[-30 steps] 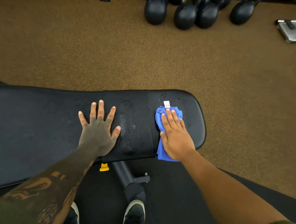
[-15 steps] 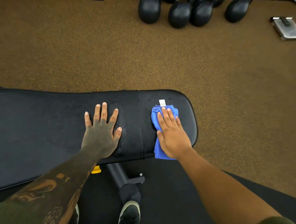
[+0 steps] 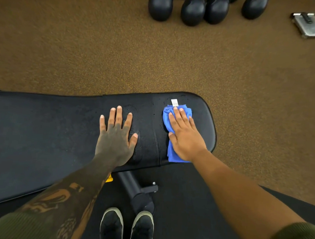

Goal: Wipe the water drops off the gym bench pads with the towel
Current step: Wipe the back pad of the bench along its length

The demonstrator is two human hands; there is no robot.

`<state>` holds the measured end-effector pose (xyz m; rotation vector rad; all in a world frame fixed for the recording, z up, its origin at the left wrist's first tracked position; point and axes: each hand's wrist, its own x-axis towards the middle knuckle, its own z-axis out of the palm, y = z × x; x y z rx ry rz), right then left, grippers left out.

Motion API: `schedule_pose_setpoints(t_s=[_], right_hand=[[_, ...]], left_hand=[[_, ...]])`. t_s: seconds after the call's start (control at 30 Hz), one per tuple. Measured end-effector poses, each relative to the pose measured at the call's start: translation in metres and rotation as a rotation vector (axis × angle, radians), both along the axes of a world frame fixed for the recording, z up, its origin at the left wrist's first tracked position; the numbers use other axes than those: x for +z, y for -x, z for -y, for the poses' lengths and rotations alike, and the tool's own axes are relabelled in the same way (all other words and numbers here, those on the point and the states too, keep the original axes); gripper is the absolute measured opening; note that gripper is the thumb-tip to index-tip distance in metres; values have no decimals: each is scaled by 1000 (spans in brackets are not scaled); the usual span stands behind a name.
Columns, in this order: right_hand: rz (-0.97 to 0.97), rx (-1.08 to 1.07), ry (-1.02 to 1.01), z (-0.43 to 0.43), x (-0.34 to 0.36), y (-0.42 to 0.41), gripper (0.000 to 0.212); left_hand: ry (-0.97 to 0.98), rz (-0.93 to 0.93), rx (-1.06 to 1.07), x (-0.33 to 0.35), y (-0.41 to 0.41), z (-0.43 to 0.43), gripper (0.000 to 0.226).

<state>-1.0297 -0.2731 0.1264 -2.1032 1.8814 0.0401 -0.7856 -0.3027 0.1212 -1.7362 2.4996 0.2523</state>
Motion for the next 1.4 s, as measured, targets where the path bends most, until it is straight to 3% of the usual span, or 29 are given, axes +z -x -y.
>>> schedule_pose_setpoints(t_s=[0.1,0.17,0.3,0.63,0.93,1.17,1.4], right_hand=[[89,-178,115,-2,6,3,66],[60,-269,86,-1,9,-3,61],[-12,-146,-32,0,2,-33,57],[2,-147,-47,49,6,-68,57],[-13,-270,-11,68,0,-53,58],[-7,-224,2,35,-4,-12,57],[-21,-307,-6,69,-6,7,58]], left_hand=[[4,-57,-11,1,5,4,68],[-2,-59,-15,1,8,7,66],[-31,-43,-29,-3,4,11,66],[-67,-27,-67,1,-2,13,66],[-69,3,-76,1,-2,12,64],[-67,-6,0,-1,29,12,65],[-42,5,66,-2,57,3,65]])
